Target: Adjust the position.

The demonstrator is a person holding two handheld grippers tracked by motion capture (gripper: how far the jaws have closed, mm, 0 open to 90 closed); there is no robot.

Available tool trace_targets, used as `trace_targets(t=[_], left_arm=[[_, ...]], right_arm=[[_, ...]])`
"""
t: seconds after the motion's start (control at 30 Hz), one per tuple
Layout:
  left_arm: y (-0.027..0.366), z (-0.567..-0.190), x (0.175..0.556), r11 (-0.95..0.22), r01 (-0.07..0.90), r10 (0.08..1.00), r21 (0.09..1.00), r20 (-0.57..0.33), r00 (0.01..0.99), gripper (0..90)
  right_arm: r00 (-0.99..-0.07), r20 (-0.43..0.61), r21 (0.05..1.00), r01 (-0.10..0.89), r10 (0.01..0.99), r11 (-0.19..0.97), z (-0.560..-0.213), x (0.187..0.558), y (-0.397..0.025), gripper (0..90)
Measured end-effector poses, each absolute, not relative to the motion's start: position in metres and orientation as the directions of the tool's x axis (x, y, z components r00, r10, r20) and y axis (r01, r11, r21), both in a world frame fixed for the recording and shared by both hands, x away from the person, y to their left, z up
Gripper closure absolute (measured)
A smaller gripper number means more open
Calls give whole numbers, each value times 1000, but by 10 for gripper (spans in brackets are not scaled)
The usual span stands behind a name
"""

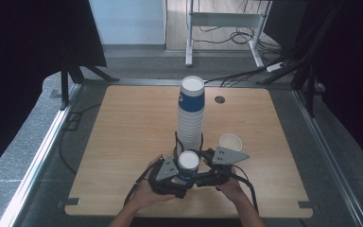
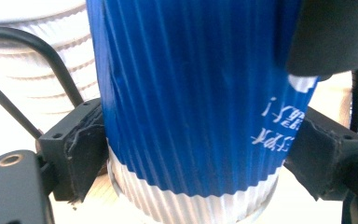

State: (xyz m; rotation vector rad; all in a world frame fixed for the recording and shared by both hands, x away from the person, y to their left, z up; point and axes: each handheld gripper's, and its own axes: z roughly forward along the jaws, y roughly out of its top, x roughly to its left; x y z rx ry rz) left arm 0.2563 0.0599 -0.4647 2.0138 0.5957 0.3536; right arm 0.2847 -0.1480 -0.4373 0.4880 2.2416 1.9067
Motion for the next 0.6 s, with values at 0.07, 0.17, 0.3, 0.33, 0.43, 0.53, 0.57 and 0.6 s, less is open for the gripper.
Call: trace_targets(t=[0.07, 0.17, 0.3, 0.33, 0.43, 0.53, 0.57, 0.6], left_arm=[[60, -465, 256, -418, 259, 544, 871, 11, 839, 148], [60, -465, 256, -431, 252, 545, 867, 27, 838, 152], [60, -466, 256, -441, 250, 545, 862, 37, 837, 155], [60, -466, 256, -445, 250, 546, 860, 40, 837, 155], [59, -466, 256, -451, 247, 549, 858, 49, 834, 155], [59, -465, 255, -453, 243, 549, 857, 54, 834, 157], [60, -465, 255, -454, 242, 549, 857, 56, 834, 157], [60, -465, 255, -455, 241, 549, 857, 57, 834, 158]], right_arm=[[-935, 86, 980, 141, 344, 138, -438, 285, -148, 285], [-935, 85, 980, 141, 345, 142, -438, 285, -148, 284], [-934, 93, 978, 151, 345, 146, -439, 286, -148, 282], [-935, 96, 977, 154, 342, 147, -440, 286, -149, 282], [-935, 99, 977, 156, 340, 147, -441, 287, -149, 282], [-935, 101, 977, 158, 340, 145, -441, 287, -149, 281], [-935, 100, 977, 157, 341, 145, -440, 287, -150, 281], [-935, 99, 977, 156, 340, 145, -440, 286, -150, 281]])
